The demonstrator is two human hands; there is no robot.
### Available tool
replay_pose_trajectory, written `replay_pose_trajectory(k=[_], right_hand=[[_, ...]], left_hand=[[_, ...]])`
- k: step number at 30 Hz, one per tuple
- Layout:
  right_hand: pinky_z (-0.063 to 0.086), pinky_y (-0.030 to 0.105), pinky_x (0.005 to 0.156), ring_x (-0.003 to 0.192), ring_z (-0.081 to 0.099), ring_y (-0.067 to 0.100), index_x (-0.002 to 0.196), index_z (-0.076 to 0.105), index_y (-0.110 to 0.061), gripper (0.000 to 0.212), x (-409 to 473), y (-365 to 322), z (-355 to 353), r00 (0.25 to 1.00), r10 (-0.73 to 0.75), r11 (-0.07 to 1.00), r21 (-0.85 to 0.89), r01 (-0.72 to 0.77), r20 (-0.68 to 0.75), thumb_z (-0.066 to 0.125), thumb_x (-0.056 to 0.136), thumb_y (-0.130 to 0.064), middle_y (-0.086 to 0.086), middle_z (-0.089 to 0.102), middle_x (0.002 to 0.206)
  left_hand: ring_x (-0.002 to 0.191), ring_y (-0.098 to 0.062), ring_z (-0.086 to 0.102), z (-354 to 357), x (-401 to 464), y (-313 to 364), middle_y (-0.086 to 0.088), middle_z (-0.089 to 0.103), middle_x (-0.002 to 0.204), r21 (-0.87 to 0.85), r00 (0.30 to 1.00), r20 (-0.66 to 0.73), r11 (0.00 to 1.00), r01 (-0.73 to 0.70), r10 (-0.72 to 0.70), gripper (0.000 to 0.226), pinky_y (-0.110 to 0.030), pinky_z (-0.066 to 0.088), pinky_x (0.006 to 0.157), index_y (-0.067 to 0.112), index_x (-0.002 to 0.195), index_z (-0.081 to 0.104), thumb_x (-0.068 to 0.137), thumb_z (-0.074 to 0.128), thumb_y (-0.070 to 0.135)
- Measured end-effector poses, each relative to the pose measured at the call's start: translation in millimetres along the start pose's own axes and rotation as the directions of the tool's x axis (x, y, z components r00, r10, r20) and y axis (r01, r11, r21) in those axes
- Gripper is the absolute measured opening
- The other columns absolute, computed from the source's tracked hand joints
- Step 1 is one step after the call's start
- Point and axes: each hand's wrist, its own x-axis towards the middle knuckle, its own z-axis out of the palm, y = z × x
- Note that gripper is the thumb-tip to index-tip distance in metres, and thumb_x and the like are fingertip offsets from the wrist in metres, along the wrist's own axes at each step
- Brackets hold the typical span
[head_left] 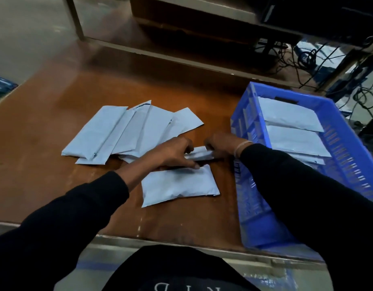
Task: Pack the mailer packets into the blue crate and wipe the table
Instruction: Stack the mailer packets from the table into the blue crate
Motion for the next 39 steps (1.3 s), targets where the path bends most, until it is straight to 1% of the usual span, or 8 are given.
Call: replay_pose_trajectory(k=[6, 12, 17, 21, 23, 27, 33, 39], right_hand=[[0.049, 0.037, 0.068, 0.088, 0.064, 0.033, 0.083, 0.059, -0.017, 0.01, -15.0, 13.2, -20.0, 0.995, 0.036, 0.994, 0.103, -0.026, -0.09, 0.069, 0.08, -0.014, 0.01, 0.067, 0.09], [0.044, 0.02, 0.055, 0.069, 0.063, 0.018, 0.089, 0.063, -0.014, 0.033, -44.0, -25.9, -11.8, 0.972, -0.154, 0.924, 0.374, 0.078, 0.177, 0.088, 0.073, -0.03, -0.001, 0.067, 0.078], [0.055, 0.031, 0.072, 0.082, 0.066, 0.015, 0.084, 0.069, -0.026, 0.036, -41.6, -36.8, 3.9, 0.935, -0.211, 0.909, 0.408, 0.08, 0.287, 0.09, 0.065, -0.048, -0.011, 0.068, 0.081], [0.047, 0.029, 0.07, 0.079, 0.061, 0.016, 0.082, 0.067, -0.023, 0.027, -33.6, -29.4, 2.4, 0.968, -0.168, 0.903, 0.424, 0.074, 0.188, 0.088, 0.072, -0.035, -0.007, 0.065, 0.084], [0.044, 0.031, 0.074, 0.094, 0.055, 0.021, 0.104, 0.06, -0.019, 0.053, -27.7, -30.6, 8.7, 0.987, -0.092, 0.949, 0.312, 0.046, 0.134, 0.091, 0.066, -0.042, -0.001, 0.058, 0.106], [0.045, 0.04, 0.093, 0.119, 0.048, 0.029, 0.135, 0.039, -0.02, 0.103, -23.2, -37.2, 19.3, 0.993, -0.056, 0.975, 0.22, 0.031, 0.105, 0.096, 0.053, -0.048, 0.006, 0.047, 0.133], [0.054, 0.042, 0.093, 0.105, 0.06, 0.025, 0.117, 0.054, -0.024, 0.087, -23.1, -41.4, 22.0, 0.969, -0.032, 0.971, 0.239, -0.028, 0.244, 0.098, 0.046, -0.047, -0.001, 0.061, 0.118], [0.055, 0.034, 0.079, 0.088, 0.064, 0.024, 0.101, 0.069, -0.015, 0.047, -27.8, -34.3, 11.7, 0.964, -0.054, 0.965, 0.263, -0.018, 0.261, 0.092, 0.065, -0.035, 0.002, 0.069, 0.101]], left_hand=[[0.09, -0.026, 0.064, -15.6, 0.8, 2.4, -0.003, 0.067, 0.1, 0.21, 0.981, -0.156, 0.974, -0.079, 0.113, 0.016, -0.034, 0.047, 0.065, 0.023, 0.099, 0.062, 0.084, 0.068, 0.023], [0.084, -0.017, 0.059, -19.3, -44.0, -10.8, 0.004, 0.062, 0.095, 0.205, 0.979, 0.101, 0.96, -0.193, 0.175, 0.029, -0.043, 0.054, 0.072, 0.025, 0.093, 0.061, 0.077, 0.081, 0.037], [0.088, -0.009, 0.057, 2.0, -66.8, -23.3, 0.011, 0.057, 0.1, 0.128, 0.958, 0.209, 0.966, -0.224, 0.195, 0.059, -0.031, 0.052, 0.076, 0.027, 0.097, 0.061, 0.07, 0.072, 0.078], [0.085, -0.005, 0.06, -0.4, -62.7, -28.7, 0.012, 0.062, 0.096, 0.009, 0.966, 0.16, 0.979, -0.205, 0.201, 0.03, -0.039, 0.055, 0.079, 0.026, 0.087, 0.068, 0.084, 0.078, 0.054], [0.089, -0.009, 0.058, 3.5, -61.0, -33.1, 0.01, 0.06, 0.099, 0.039, 0.974, 0.128, 0.98, -0.196, 0.189, 0.029, -0.044, 0.055, 0.081, 0.027, 0.09, 0.066, 0.08, 0.082, 0.049], [0.111, -0.023, 0.044, 14.9, -59.1, -27.3, -0.001, 0.047, 0.122, 0.306, 0.995, 0.091, 0.95, -0.065, 0.038, 0.078, -0.043, 0.047, 0.093, 0.026, 0.125, 0.049, 0.067, 0.081, 0.069], [0.092, -0.022, 0.063, 23.2, -62.9, -21.4, 0.0, 0.061, 0.1, 0.291, 0.976, 0.179, 0.954, 0.069, -0.125, 0.088, -0.039, 0.054, 0.079, 0.02, 0.117, 0.045, 0.061, 0.078, 0.08], [0.104, -0.018, 0.062, 3.7, -69.4, -11.1, 0.004, 0.064, 0.116, 0.201, 0.949, 0.242, 0.968, 0.153, -0.2, 0.086, -0.038, 0.056, 0.09, 0.024, 0.119, 0.058, 0.057, 0.08, 0.08]])
